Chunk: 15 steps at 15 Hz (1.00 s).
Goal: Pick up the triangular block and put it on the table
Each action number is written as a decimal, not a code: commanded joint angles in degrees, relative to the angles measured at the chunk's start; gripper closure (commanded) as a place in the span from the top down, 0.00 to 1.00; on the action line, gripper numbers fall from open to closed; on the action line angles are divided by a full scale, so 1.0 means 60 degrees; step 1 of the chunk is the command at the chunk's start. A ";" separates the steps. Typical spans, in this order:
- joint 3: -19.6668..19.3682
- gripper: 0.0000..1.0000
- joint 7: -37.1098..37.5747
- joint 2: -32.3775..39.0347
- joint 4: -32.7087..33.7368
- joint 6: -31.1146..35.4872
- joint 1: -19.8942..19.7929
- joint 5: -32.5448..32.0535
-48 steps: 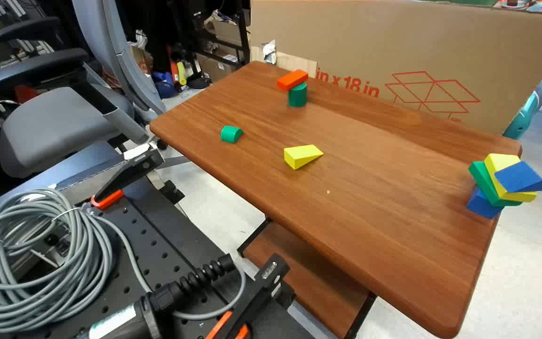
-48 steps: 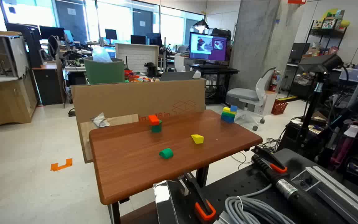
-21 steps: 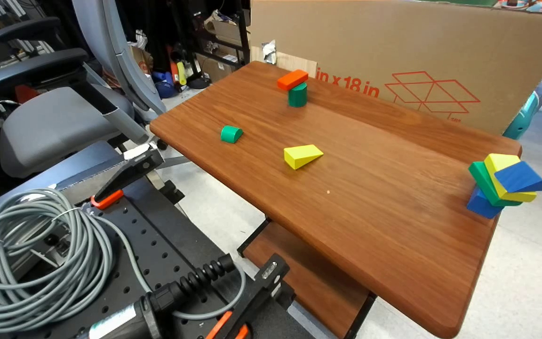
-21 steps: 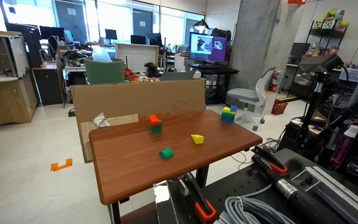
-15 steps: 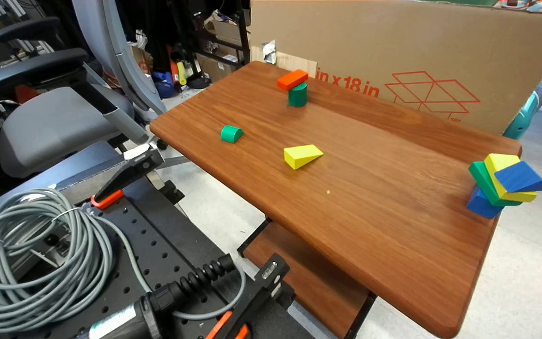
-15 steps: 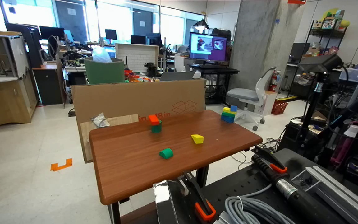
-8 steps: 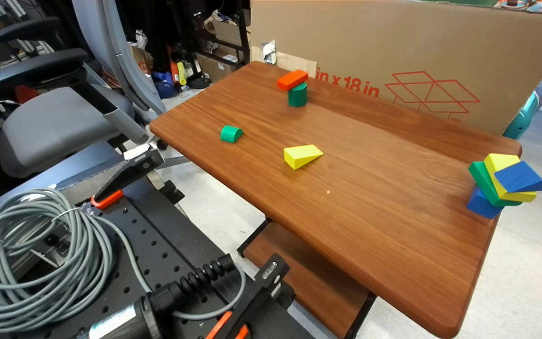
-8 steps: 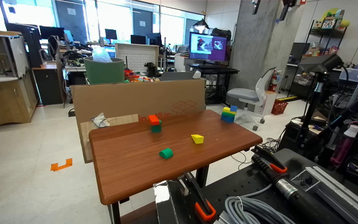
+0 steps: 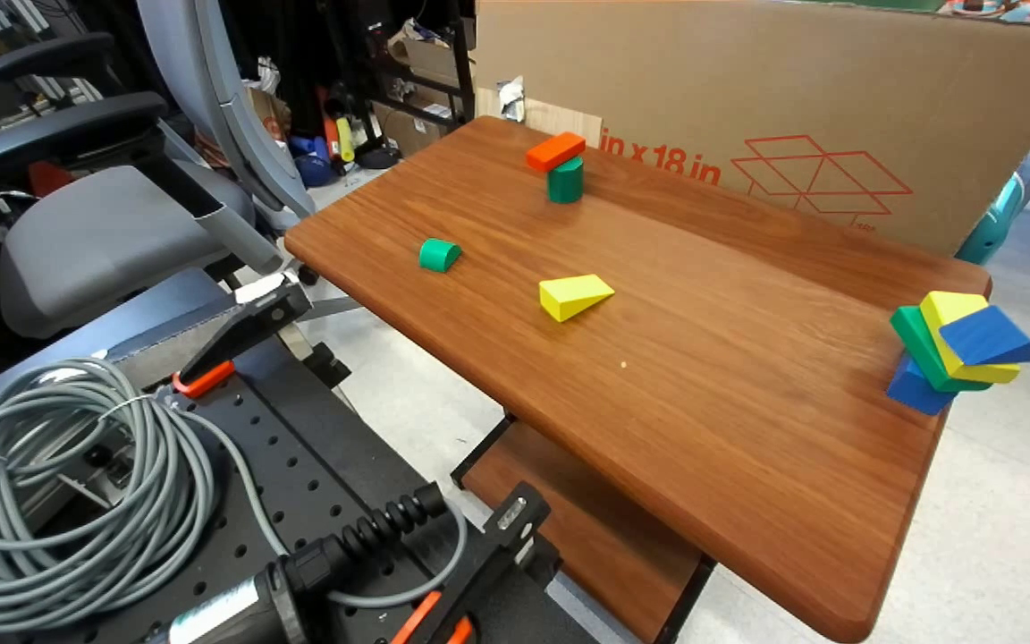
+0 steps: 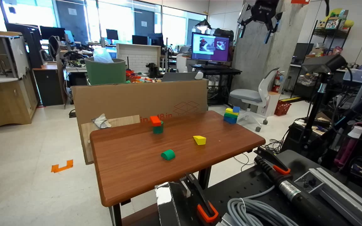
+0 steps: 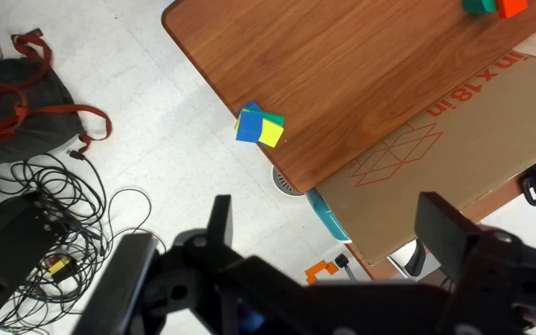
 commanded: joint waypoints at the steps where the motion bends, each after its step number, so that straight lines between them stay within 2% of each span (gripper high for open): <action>1: 0.0184 1.00 0.0046 0.0769 0.0397 0.0485 -0.0264 0.0654; 15: 0.0193 1.00 0.0683 0.2991 0.1332 0.0869 -0.0428 0.0281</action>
